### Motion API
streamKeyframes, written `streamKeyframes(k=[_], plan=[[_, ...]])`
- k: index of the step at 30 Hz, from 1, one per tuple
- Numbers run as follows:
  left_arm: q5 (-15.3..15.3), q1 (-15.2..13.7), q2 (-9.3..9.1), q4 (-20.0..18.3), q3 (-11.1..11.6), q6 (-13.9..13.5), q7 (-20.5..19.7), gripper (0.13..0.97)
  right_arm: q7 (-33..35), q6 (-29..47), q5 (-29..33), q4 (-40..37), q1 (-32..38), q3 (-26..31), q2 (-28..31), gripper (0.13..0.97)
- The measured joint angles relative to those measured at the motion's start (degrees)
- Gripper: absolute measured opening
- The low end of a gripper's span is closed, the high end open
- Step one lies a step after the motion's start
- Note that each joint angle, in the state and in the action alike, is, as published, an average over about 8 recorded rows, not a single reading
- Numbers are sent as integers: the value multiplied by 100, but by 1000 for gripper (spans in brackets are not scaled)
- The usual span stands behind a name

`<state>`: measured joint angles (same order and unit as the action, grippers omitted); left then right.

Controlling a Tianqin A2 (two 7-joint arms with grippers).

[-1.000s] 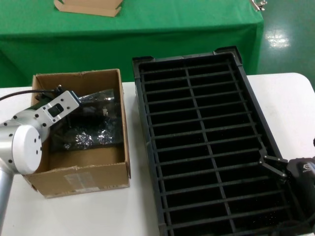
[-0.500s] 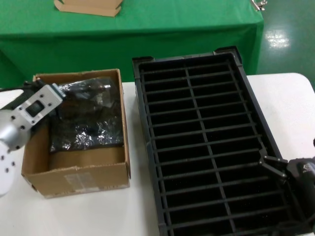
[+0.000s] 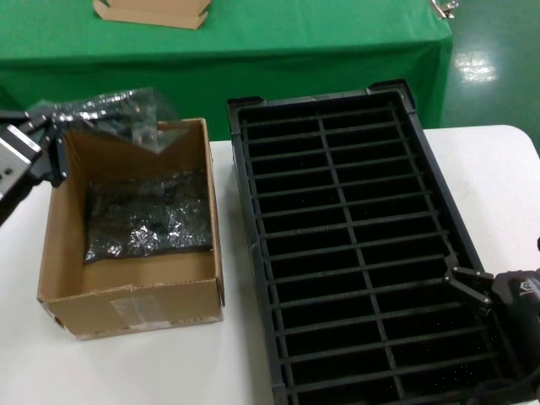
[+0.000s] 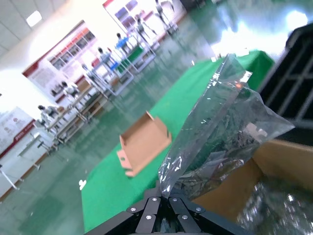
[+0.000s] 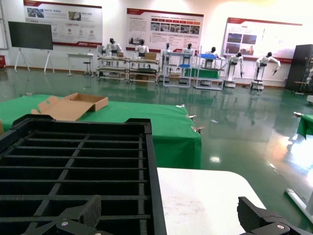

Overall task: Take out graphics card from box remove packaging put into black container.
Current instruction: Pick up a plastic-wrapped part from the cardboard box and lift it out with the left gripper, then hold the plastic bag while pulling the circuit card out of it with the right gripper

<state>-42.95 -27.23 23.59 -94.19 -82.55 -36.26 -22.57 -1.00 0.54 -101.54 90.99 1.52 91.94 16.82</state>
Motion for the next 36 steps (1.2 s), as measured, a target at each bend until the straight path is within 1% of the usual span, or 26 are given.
streamKeyframes(k=[5,7,10,14,18,21,25,30,36], plan=[[-832,104,247,-60,36,198,205,140,0,0,0,0,0,0,0,966],[-1083,138,324,-70,22,254,268,140,0,0,0,0,0,0,0,966],[-1332,198,410,-96,-7,303,324,140,0,0,0,0,0,0,0,966],[-1520,319,500,-179,-19,326,335,140,3,-14,-4,0,12,24,21,966],[-1672,491,592,-303,-2,335,313,140,41,-87,-19,-14,150,195,151,966],[-1771,629,655,-401,7,340,293,139,98,-144,-23,-66,416,449,295,966],[-1846,824,714,-542,23,341,256,139,187,-54,37,-265,984,830,335,966],[-1931,1124,780,-773,109,351,191,139,388,364,179,-717,1831,1232,-1,966],[-2058,1534,846,-1104,296,392,121,139,653,858,350,-1251,2669,1664,-598,965]])
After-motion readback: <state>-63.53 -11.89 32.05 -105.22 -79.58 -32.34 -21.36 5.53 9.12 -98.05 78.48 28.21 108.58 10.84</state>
